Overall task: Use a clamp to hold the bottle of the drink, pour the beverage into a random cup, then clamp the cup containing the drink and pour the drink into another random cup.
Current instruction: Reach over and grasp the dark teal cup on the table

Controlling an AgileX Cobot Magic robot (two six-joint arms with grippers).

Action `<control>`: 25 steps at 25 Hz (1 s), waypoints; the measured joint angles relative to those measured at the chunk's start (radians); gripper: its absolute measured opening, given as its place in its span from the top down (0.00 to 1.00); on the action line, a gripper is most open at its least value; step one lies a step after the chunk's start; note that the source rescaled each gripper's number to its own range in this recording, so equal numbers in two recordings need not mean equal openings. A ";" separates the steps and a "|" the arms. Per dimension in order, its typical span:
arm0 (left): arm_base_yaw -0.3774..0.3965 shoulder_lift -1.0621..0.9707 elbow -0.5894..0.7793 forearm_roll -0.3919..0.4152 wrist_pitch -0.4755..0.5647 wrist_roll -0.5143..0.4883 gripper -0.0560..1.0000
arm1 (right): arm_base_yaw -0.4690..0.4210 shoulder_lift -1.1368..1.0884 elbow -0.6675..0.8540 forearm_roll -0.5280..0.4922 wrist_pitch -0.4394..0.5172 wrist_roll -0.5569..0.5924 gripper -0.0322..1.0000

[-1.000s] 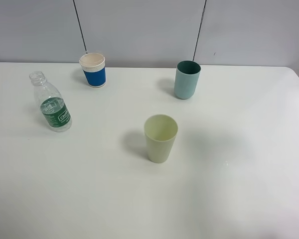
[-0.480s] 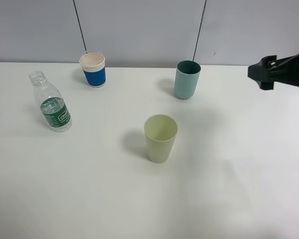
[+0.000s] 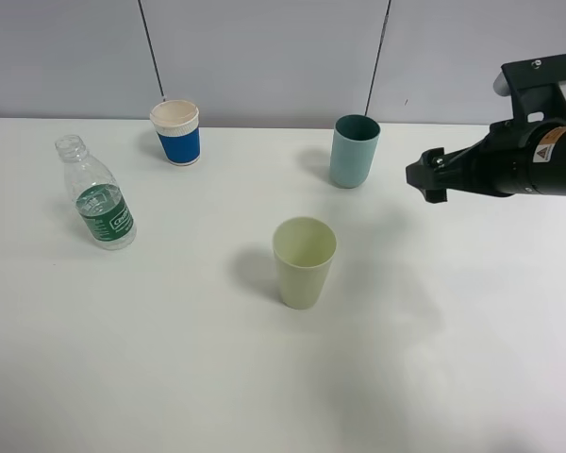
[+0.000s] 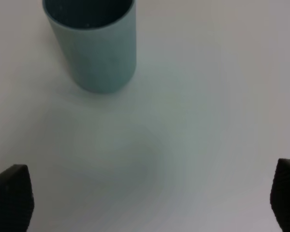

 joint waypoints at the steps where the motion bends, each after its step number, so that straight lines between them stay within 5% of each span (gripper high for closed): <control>1: 0.000 0.000 0.000 0.000 0.000 0.000 0.00 | 0.000 0.014 0.000 -0.011 -0.004 0.002 0.01; 14: 0.000 0.000 0.000 0.000 0.000 0.000 0.00 | 0.000 0.237 -0.001 -0.142 -0.266 -0.029 0.01; 20: 0.000 0.000 0.000 0.000 0.000 0.000 0.00 | 0.000 0.354 -0.002 -0.137 -0.434 -0.057 0.01; 25: 0.000 0.000 0.000 0.000 0.000 0.000 0.00 | 0.000 0.436 -0.003 -0.034 -0.612 -0.127 0.01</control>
